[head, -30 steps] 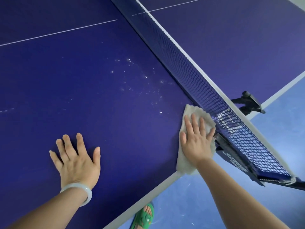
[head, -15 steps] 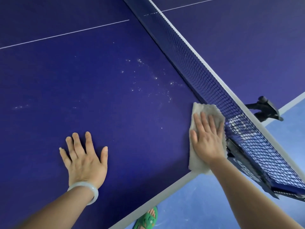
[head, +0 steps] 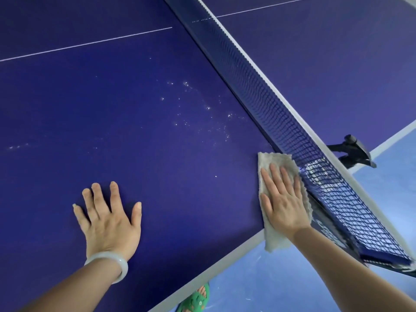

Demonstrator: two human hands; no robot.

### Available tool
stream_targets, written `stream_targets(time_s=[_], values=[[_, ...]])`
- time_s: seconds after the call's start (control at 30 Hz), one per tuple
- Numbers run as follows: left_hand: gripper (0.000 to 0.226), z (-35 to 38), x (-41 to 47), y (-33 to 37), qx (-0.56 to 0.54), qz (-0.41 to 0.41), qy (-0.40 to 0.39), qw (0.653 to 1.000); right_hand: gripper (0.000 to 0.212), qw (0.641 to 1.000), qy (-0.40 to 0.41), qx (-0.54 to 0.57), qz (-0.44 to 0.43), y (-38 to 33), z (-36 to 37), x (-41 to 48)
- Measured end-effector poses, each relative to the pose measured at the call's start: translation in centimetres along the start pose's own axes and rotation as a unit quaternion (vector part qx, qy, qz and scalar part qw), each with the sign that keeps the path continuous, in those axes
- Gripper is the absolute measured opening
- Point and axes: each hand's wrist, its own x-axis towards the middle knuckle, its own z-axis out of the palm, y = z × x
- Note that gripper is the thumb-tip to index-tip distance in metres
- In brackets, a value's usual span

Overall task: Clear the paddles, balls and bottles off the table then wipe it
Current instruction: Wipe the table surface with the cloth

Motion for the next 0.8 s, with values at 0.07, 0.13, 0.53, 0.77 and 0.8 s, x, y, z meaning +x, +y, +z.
stream_targets(time_s=[0.07, 0.13, 0.53, 0.77, 0.8], values=[[0.073, -0.1, 0.0, 0.1, 0.000, -0.001, 0.000, 1.000, 0.063, 1.000, -0.007, -0.002, 0.006, -0.3, -0.2, 0.7], [0.072, -0.1, -0.1, 0.1, -0.003, -0.004, -0.005, 1.000, 0.064, 1.000, -0.010, -0.002, 0.029, -0.9, -0.4, 0.3], [0.077, -0.5, 0.0, 0.2, -0.005, -0.003, -0.015, 1.000, 0.067, 0.991, -0.023, 0.004, 0.128, -5.2, 0.2, -0.6], [0.076, -0.6, -0.1, 0.2, -0.009, -0.002, -0.009, 1.000, 0.068, 0.986, -0.021, 0.033, 0.160, -8.3, 0.8, -2.9], [0.076, -0.6, -0.1, 0.1, -0.009, -0.002, -0.007, 1.000, 0.068, 0.988, -0.022, 0.032, 0.149, -8.2, 0.7, -2.8]])
